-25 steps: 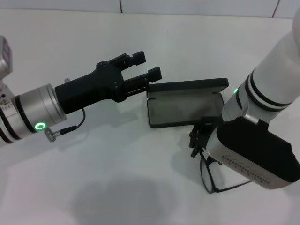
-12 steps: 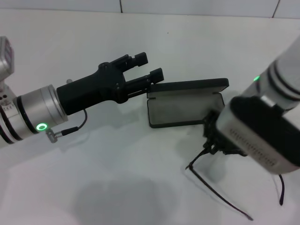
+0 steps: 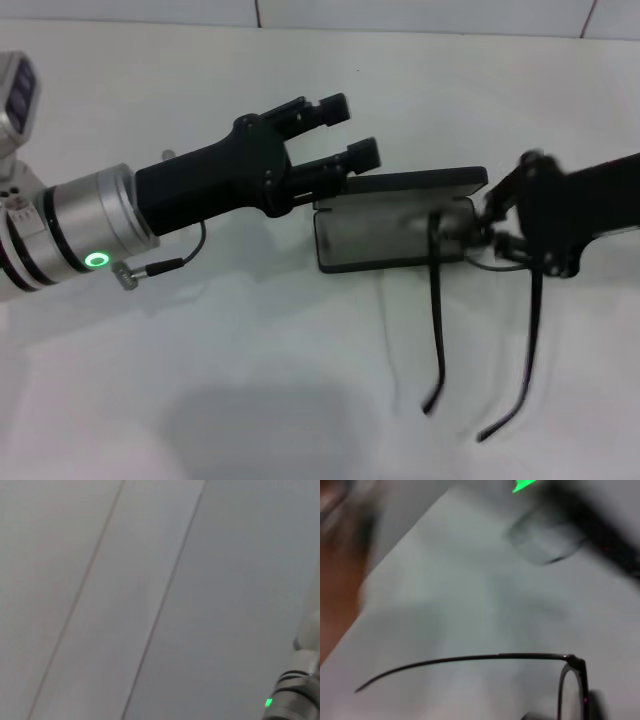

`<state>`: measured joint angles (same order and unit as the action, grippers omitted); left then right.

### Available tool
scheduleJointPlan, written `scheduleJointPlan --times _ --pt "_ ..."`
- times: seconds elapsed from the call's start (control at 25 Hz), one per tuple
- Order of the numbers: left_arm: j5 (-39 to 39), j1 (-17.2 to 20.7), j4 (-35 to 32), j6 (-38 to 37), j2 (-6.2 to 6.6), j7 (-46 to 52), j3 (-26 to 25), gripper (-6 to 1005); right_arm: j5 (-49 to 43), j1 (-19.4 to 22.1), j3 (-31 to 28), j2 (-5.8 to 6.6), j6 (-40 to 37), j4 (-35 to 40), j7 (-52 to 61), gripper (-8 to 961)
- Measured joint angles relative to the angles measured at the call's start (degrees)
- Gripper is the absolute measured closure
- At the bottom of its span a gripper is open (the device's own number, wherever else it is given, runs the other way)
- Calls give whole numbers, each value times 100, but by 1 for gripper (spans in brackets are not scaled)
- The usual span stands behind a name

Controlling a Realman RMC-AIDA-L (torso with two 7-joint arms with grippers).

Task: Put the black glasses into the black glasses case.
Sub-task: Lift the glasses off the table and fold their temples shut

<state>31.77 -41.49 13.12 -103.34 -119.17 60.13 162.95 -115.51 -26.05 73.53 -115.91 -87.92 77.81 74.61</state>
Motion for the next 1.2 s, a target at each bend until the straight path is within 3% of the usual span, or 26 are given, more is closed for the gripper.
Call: scheduleJointPlan --times 0.08,0.12,0.24,0.36,0.56,0.68,0.84,1.2 --pt "-83 -78 -2 -157 -5 -140 0 196 952 266 -625 11 30 -702 -13 848" --pt "-111 -113 -3 -203 -7 -178 -1 196 952 266 -625 11 30 -702 -13 849" --pt "-167 -256 -2 -261 -8 -202 0 198 1628 362 -1179 31 35 -1614 -26 851" --pt "-314 -536 -19 -307 -9 -109 -1 199 2090 236 -1766 71 -21 -2701 -7 852" --pt "-621 -1095 -271 -335 -21 82 6 200 2241 -243 -2202 289 -259 -4220 54 852" --pt "-908 -1390 -342 -291 -45 182 8 200 2246 -397 -2210 326 -376 -4550 56 853" --pt "-1195 -1654 -472 -68 -54 512 5 201 2238 -392 -2199 281 -432 -4551 40 853" --pt "-1470 -1758 -630 604 -60 888 0 201 2263 -381 -2224 279 -565 -4510 23 854"
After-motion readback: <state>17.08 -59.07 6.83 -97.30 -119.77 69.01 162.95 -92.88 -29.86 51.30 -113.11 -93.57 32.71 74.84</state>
